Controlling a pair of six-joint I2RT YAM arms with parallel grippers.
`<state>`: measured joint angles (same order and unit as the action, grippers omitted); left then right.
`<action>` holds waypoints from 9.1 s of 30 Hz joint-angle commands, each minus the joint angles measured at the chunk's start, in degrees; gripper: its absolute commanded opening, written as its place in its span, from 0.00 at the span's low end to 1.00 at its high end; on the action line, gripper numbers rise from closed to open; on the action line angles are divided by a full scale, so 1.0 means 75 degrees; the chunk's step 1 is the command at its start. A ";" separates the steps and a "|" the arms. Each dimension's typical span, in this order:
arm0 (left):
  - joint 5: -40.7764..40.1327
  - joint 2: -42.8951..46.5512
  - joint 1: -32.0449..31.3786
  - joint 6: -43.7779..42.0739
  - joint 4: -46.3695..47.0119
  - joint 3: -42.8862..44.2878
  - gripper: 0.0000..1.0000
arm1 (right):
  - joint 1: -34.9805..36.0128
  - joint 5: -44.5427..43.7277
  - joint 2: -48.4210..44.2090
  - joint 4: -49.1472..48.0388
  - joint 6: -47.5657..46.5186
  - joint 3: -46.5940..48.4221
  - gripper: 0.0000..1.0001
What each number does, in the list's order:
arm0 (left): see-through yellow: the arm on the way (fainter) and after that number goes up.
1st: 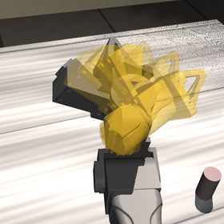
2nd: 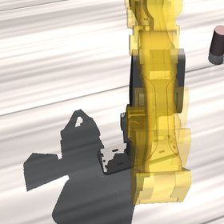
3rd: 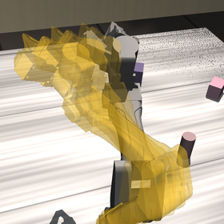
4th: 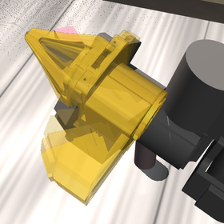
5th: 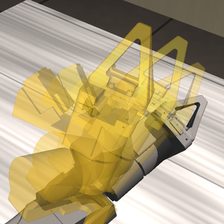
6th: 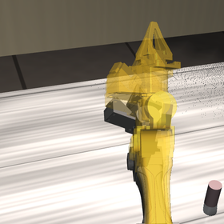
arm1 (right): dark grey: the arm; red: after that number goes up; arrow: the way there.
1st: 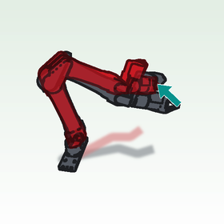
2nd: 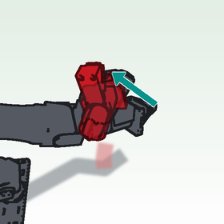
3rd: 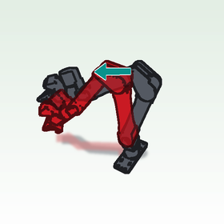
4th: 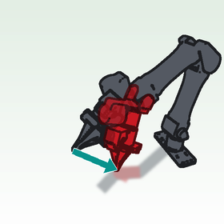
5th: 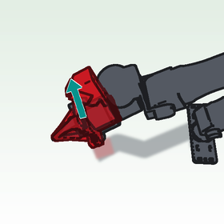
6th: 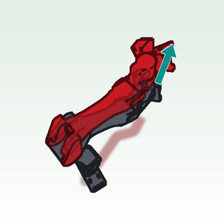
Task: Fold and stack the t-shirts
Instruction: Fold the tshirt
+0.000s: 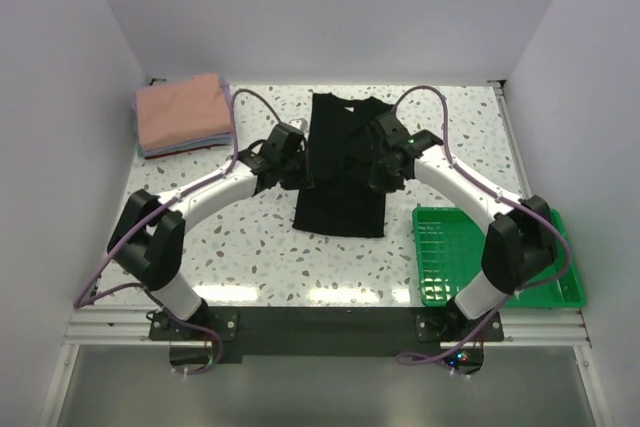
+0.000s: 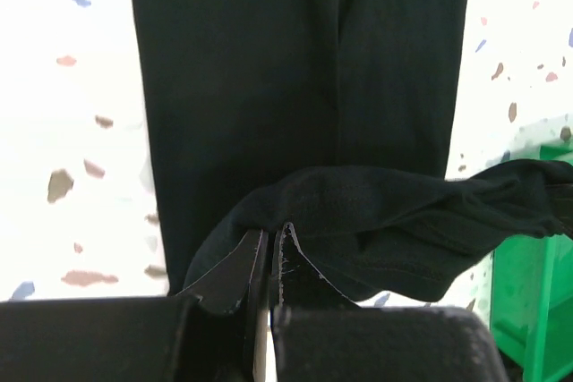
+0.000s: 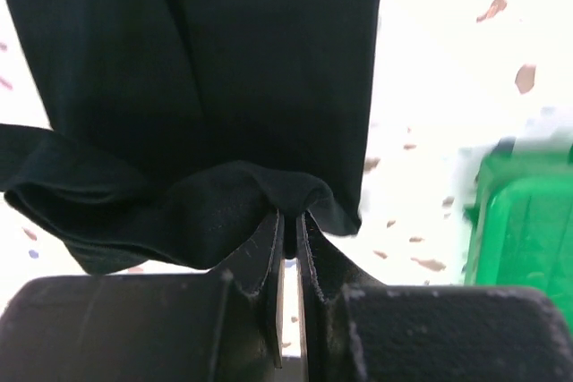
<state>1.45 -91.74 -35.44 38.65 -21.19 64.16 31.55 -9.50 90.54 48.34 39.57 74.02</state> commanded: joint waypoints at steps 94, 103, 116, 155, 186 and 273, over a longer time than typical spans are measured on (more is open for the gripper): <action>0.0779 -0.0518 -0.0103 -0.1052 0.1794 -0.1992 0.86 | -0.0890 0.0563 0.5612 0.0739 -0.1690 0.7041 0.55; 0.0615 0.0113 -0.0161 -0.1029 0.1595 -0.2063 0.86 | -0.1043 0.1254 0.3997 0.0634 -0.1796 0.5790 0.55; 0.0216 0.0865 -0.0150 -0.0584 0.1267 -0.1945 0.88 | -0.0715 0.2074 0.0796 -0.0315 -0.1328 0.0012 0.54; -0.0170 0.0210 -0.0161 -0.0091 0.0950 -0.2086 0.65 | -0.0738 0.1735 0.1416 -0.1066 -0.1643 -0.1947 0.22; -0.0254 -0.0540 -0.0161 0.0085 0.1112 -0.2074 0.18 | -0.0773 0.1805 0.1486 -0.0972 -0.1749 -0.1842 0.12; 0.2302 -0.2040 0.1549 -0.0349 -0.1206 0.3761 0.00 | -0.2073 0.0750 0.2282 0.2286 -0.2123 0.4216 0.00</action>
<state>16.91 -105.95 -25.23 37.71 -33.26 88.47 17.41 -4.40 105.38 67.16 26.44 101.32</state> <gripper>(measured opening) 0.028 0.108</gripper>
